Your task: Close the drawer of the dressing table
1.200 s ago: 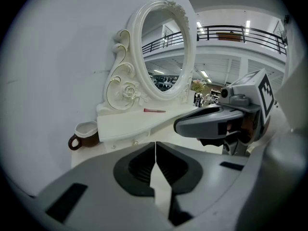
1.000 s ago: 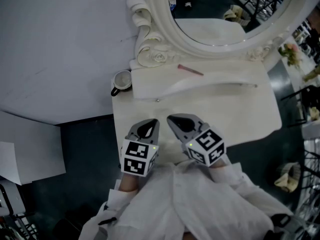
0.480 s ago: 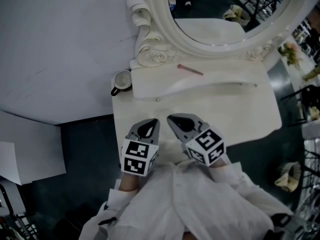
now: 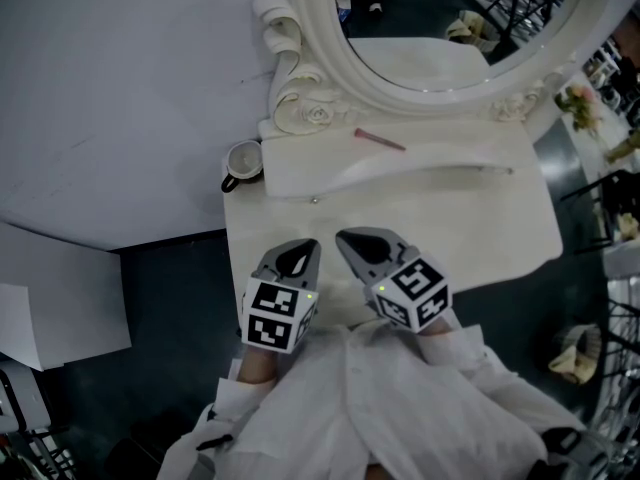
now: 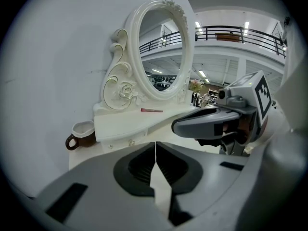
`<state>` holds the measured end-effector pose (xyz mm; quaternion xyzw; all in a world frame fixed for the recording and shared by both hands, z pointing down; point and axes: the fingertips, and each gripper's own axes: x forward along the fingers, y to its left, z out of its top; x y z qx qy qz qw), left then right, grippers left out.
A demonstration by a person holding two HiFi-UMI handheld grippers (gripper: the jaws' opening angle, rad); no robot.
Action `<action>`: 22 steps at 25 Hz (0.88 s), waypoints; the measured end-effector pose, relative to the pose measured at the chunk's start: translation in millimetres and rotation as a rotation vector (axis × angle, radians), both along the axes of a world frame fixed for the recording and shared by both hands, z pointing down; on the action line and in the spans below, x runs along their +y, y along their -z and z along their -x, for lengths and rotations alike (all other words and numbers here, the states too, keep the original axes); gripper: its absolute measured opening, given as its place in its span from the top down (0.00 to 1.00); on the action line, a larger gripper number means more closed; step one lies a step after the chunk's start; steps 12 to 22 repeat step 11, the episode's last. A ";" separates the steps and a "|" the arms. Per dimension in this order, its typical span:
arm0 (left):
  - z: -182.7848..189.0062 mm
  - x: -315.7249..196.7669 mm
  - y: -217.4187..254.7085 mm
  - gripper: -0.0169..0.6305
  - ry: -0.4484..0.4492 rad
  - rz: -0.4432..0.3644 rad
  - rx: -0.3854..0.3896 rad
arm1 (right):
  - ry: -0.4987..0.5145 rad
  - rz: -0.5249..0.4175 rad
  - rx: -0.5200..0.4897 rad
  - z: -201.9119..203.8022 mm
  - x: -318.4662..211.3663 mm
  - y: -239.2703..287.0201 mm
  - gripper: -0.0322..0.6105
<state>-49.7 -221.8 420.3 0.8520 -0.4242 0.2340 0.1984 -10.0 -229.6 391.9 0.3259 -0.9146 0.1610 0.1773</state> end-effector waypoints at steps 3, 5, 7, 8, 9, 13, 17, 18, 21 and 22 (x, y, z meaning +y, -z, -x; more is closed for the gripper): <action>-1.1 -0.1 0.5 0.96 -0.002 0.000 0.002 | -0.001 0.006 -0.002 -0.5 1.3 -0.6 0.94; -1.5 0.1 0.2 0.96 -0.004 0.003 -0.001 | -0.002 0.008 -0.003 -0.7 1.4 0.0 0.94; -2.1 1.4 -2.8 0.96 -0.008 0.014 -0.005 | -0.001 0.011 -0.006 -0.3 1.8 0.2 0.94; -2.4 1.8 -4.2 0.96 -0.010 0.017 -0.007 | 0.000 0.013 -0.008 0.1 2.4 0.0 0.94; -2.7 2.0 -4.9 0.96 -0.012 0.016 -0.007 | 0.002 0.014 -0.009 0.7 3.0 -0.2 0.94; -3.2 2.0 -5.1 0.96 -0.015 0.011 -0.006 | 0.005 0.016 -0.010 1.9 4.3 -0.6 0.94; -3.2 2.0 -5.1 0.96 -0.015 0.011 -0.006 | 0.005 0.016 -0.010 1.9 4.3 -0.6 0.94; -3.2 2.0 -5.1 0.96 -0.015 0.011 -0.006 | 0.005 0.016 -0.010 1.9 4.3 -0.6 0.94; -3.2 2.0 -5.1 0.96 -0.015 0.011 -0.006 | 0.005 0.016 -0.010 1.9 4.3 -0.6 0.94; -3.2 2.0 -5.1 0.96 -0.015 0.011 -0.006 | 0.005 0.016 -0.010 1.9 4.3 -0.6 0.94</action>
